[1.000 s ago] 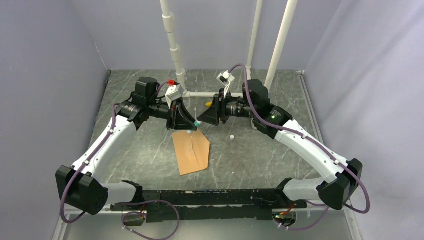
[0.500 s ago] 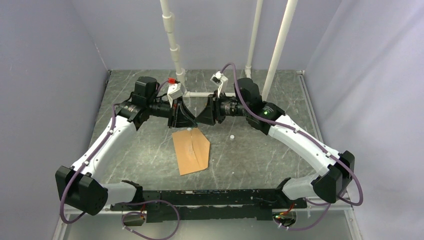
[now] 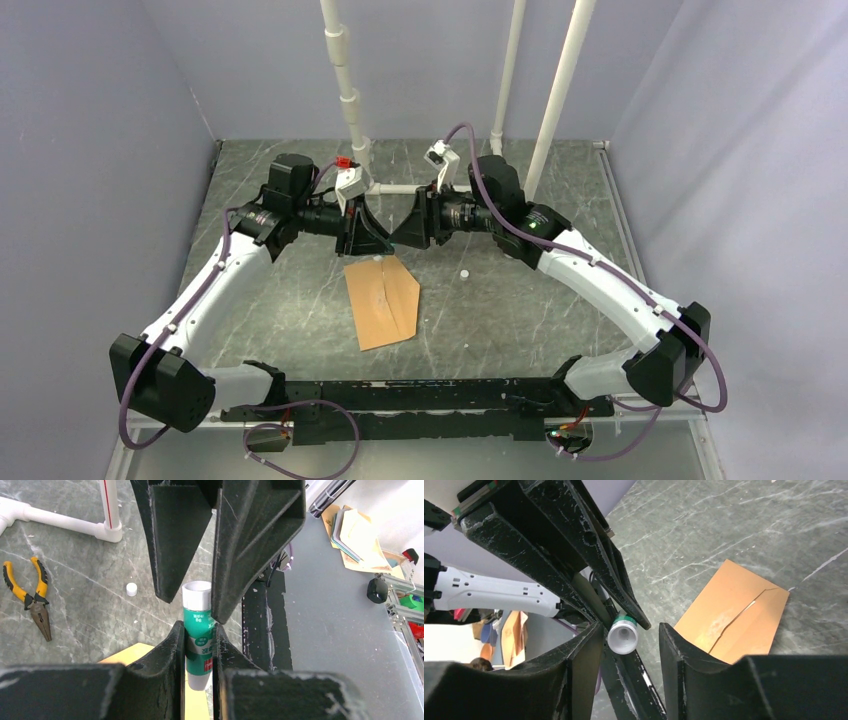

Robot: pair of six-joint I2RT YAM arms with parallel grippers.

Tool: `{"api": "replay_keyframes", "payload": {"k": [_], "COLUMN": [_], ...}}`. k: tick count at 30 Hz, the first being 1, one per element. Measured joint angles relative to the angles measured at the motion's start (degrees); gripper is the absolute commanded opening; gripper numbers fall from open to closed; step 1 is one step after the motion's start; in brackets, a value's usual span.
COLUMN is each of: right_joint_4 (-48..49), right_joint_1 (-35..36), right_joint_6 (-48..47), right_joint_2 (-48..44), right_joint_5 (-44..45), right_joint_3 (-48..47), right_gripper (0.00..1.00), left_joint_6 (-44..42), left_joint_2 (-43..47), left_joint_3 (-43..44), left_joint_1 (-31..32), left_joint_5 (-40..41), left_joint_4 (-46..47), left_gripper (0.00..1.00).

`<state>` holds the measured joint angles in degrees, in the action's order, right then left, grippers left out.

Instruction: Place the letter into the envelope and seal it

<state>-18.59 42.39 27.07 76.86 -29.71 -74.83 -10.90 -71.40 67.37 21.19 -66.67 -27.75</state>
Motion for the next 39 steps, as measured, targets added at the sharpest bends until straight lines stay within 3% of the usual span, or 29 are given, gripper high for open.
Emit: {"api": "replay_keyframes", "payload": {"k": [4,9,14,21,22,23,24,26,30,36,39], "right_joint_4": [-0.1,-2.0,-2.3,-2.1,-2.1,-2.1,-2.0,-1.5,1.9,3.6,4.7], "right_joint_1": [0.0,0.0,0.0,1.0,1.0,1.0,1.0,1.0,0.7,0.6,0.6], "right_joint_6": [0.3,0.0,3.4,22.5,24.2,25.3,25.7,26.3,24.5,22.5,22.3], "right_joint_2": [0.0,0.3,1.2,2.3,2.6,2.8,3.0,3.3,1.5,0.0,0.0], "right_joint_5": [0.7,0.4,1.7,13.1,13.7,14.1,14.2,13.9,11.4,7.0,6.0], "right_joint_3": [-0.2,-1.8,-2.7,-2.7,-2.7,-2.7,-2.7,-2.6,1.1,4.2,4.2], "right_gripper": [0.2,0.0,0.0,0.03,0.21,0.46,0.59,0.7,0.67,0.4,0.41], "left_joint_6": [-0.4,-0.3,0.3,0.7,0.7,0.7,0.7,0.7,0.7,0.7,0.6], "left_joint_2": [0.0,0.3,0.8,2.3,2.3,2.4,2.5,2.6,3.4,3.8,3.8], "left_joint_3": [0.0,0.0,0.0,-0.8,-1.0,-1.2,-1.4,-1.6,-1.6,-1.6,-1.6], "left_joint_1": [0.0,0.0,0.0,-0.1,-0.2,-0.2,-0.3,-0.2,-0.1,-0.1,-0.1], "left_joint_5": [0.3,0.8,2.6,9.4,10.0,10.4,10.9,11.1,10.9,10.3,9.8], "left_joint_4": [-0.7,-0.2,0.6,2.8,3.0,3.1,3.1,3.0,3.1,3.0,3.0], "left_gripper": [0.03,0.02,0.02,0.02,0.02,0.02,0.02,0.02,0.03,0.02,0.02]}}
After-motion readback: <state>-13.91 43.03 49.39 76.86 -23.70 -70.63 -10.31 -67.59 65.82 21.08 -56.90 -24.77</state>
